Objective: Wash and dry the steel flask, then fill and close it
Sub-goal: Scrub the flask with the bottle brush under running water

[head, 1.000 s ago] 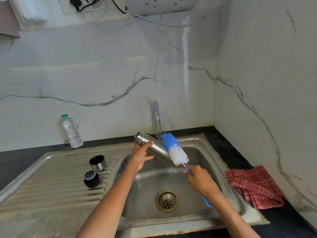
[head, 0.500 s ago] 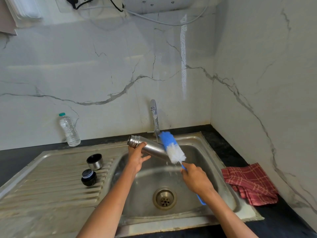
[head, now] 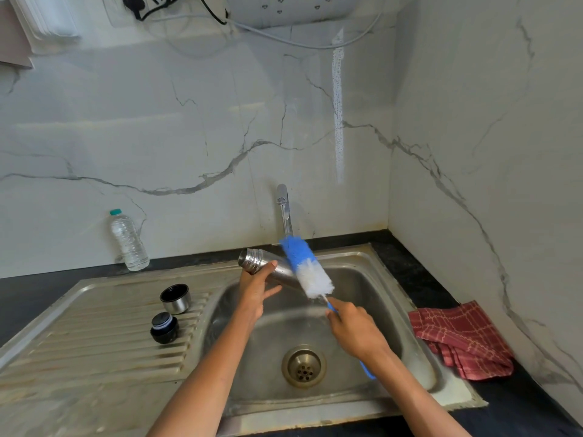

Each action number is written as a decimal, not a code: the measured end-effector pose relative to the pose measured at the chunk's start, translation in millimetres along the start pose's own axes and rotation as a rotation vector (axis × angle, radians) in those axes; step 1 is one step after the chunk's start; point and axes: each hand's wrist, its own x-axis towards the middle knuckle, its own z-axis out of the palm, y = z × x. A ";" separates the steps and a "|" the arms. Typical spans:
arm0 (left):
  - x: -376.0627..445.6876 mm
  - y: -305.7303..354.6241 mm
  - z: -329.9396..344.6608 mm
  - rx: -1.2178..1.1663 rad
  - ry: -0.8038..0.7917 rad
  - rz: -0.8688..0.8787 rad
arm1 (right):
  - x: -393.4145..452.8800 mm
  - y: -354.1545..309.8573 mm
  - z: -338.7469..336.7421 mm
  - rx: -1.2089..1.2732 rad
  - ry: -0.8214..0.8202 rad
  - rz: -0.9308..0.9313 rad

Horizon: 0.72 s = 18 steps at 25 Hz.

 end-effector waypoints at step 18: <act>-2.8 -3.4 1.3 0.136 -0.258 -0.064 | 4.6 5.7 2.5 0.048 0.032 -0.051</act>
